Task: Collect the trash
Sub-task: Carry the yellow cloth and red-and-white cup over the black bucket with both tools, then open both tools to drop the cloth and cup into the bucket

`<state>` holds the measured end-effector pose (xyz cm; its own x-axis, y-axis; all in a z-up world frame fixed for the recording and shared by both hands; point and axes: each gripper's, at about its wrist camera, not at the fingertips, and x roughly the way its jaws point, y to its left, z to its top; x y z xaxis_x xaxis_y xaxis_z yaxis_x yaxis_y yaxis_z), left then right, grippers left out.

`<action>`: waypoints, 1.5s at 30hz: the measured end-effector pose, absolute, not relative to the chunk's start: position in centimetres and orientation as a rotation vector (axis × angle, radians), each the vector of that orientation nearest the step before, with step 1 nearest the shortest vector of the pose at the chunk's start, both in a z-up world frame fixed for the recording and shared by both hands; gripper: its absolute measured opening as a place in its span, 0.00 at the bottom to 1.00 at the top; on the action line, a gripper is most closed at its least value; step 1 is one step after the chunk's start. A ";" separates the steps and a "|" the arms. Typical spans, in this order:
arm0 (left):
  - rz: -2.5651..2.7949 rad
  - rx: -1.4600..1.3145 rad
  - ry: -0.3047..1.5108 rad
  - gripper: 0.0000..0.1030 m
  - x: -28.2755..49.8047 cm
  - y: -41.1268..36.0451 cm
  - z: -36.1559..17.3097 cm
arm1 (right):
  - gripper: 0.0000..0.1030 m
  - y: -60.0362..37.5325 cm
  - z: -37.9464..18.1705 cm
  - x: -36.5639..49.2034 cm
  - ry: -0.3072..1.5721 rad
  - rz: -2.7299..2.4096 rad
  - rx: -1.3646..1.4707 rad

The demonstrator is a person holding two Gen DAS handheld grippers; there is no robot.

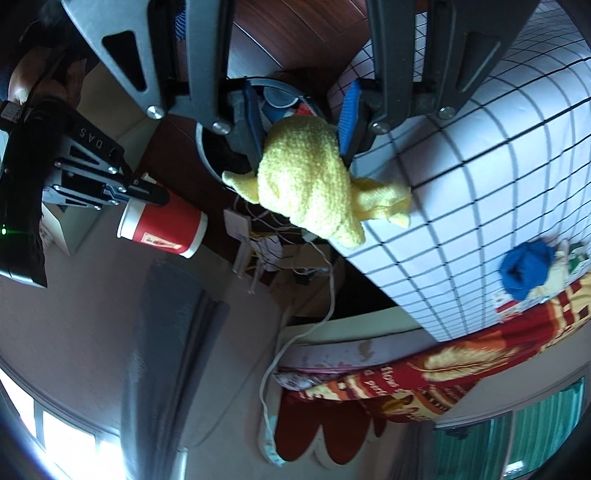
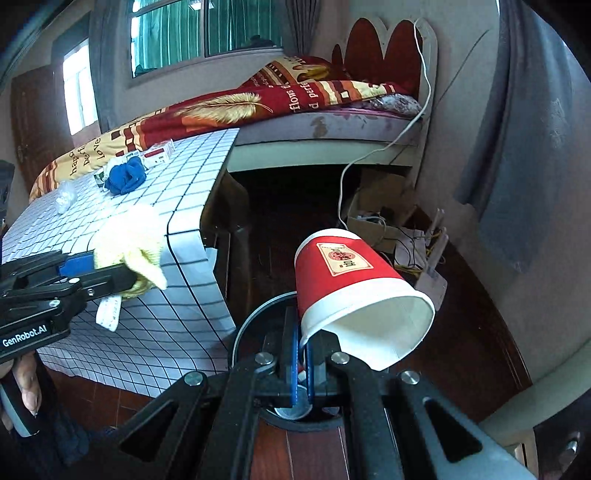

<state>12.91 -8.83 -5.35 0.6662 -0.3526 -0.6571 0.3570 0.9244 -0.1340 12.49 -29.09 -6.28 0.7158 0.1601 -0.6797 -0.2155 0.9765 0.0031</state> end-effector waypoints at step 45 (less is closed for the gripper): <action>-0.405 0.072 1.065 0.91 18.1 -13.6 -18.7 | 0.95 -32.7 -22.1 17.2 1.132 0.208 -0.245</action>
<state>18.05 -13.62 -18.73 0.4185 -0.2879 -0.8614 0.3565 0.9244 -0.1357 17.16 -32.73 -22.11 0.4111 0.0395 -0.9107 -0.2864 0.9541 -0.0879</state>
